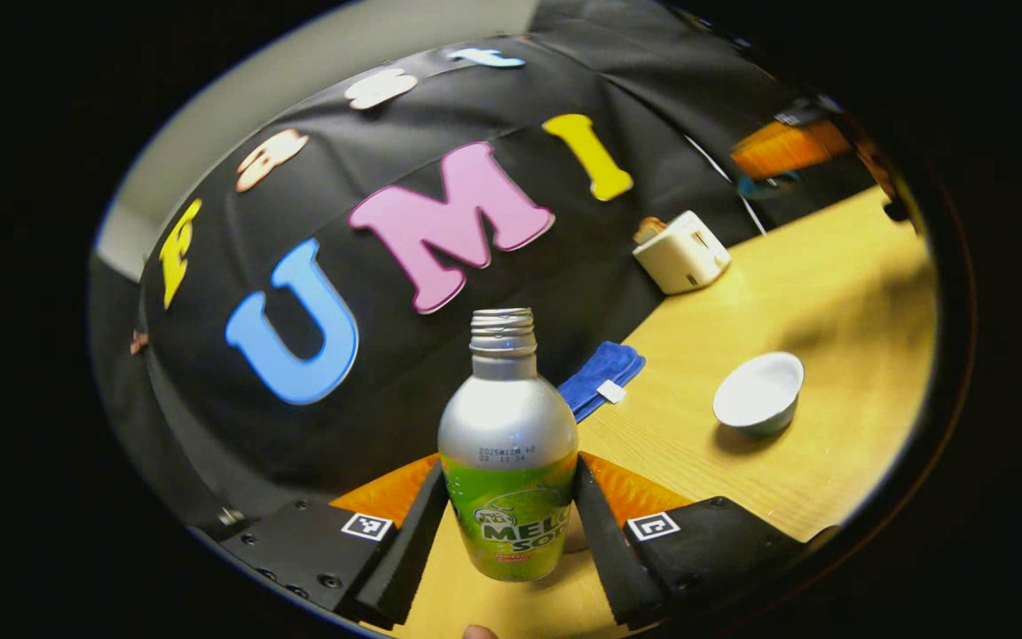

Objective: Open the teacup lid with one hand, grasp the water bottle and pour water into the teacup with the other hand; after pouring, place the water bottle on the coaster and then close the teacup lid.

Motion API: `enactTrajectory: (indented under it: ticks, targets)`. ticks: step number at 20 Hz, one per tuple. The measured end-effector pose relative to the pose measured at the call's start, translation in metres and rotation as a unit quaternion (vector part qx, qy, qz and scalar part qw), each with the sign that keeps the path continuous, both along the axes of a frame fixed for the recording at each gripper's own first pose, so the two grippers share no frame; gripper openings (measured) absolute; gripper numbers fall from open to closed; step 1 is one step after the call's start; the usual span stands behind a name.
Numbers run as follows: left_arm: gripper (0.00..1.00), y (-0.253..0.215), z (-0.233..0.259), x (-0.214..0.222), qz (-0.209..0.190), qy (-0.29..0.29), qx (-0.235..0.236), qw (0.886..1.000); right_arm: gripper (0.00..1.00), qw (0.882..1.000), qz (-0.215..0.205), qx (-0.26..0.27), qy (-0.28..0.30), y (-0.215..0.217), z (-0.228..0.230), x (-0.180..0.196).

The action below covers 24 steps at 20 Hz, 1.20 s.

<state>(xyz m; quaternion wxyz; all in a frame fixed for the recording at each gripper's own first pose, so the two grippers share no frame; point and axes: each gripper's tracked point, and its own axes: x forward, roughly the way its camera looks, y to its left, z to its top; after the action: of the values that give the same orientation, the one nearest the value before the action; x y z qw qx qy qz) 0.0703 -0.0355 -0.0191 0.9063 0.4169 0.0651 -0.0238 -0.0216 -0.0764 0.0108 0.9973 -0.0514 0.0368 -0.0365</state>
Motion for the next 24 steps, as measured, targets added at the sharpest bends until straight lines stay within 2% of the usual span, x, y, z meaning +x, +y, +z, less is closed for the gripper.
enactTrajectory:
  ticks: [1,2,5,6,7,8,9,10,11,12,15,20,24]
  targets:
    - [0.81,-0.007,-0.004,0.0,-0.012,0.007,0.035,0.999,0.36,1.0,-0.003,-0.001,0.002,-0.004,0.0,-0.002]
    - [0.81,-0.013,-0.006,0.001,-0.021,0.01,0.065,0.998,0.31,1.0,-0.009,-0.005,0.003,-0.009,-0.001,-0.003]
    - [0.81,-0.025,-0.017,0.007,-0.037,0.024,0.153,0.987,0.31,1.0,-0.017,-0.014,0.001,-0.015,0.005,-0.006]
    - [0.81,-0.026,-0.02,0.01,-0.037,0.03,0.178,0.983,0.27,1.0,-0.016,-0.011,-0.002,-0.015,0.007,-0.008]
    - [0.81,-0.024,-0.024,0.013,-0.035,0.034,0.199,0.979,0.31,1.0,-0.015,-0.007,-0.004,-0.015,0.009,-0.008]
    - [0.81,-0.022,-0.027,0.017,-0.033,0.041,0.216,0.975,0.31,1.0,-0.014,-0.004,-0.007,-0.015,0.012,-0.009]
    - [0.81,-0.019,-0.031,0.018,-0.029,0.047,0.231,0.971,0.31,1.0,-0.014,-0.003,-0.008,-0.016,0.013,-0.01]
    - [0.81,-0.017,-0.034,0.019,-0.025,0.052,0.245,0.968,0.27,1.0,-0.016,-0.004,-0.009,-0.019,0.013,-0.011]
    - [0.81,-0.016,-0.035,0.02,-0.025,0.054,0.262,0.963,0.27,1.0,-0.019,-0.005,-0.008,-0.021,0.013,-0.011]
    - [0.81,-0.015,-0.036,0.022,-0.025,0.055,0.279,0.958,0.31,1.0,-0.021,-0.006,-0.008,-0.023,0.013,-0.012]
    - [0.81,-0.013,-0.034,0.023,-0.029,0.053,0.325,0.944,0.31,1.0,-0.024,0.001,-0.009,-0.027,0.016,-0.015]
    - [0.81,-0.003,-0.036,0.028,-0.025,0.059,0.381,0.922,0.31,1.0,-0.025,0.003,-0.015,-0.028,0.021,-0.017]
    - [0.81,-0.006,-0.035,0.034,-0.035,0.059,0.409,0.91,0.31,1.0,-0.024,0.002,-0.015,-0.027,0.023,-0.018]
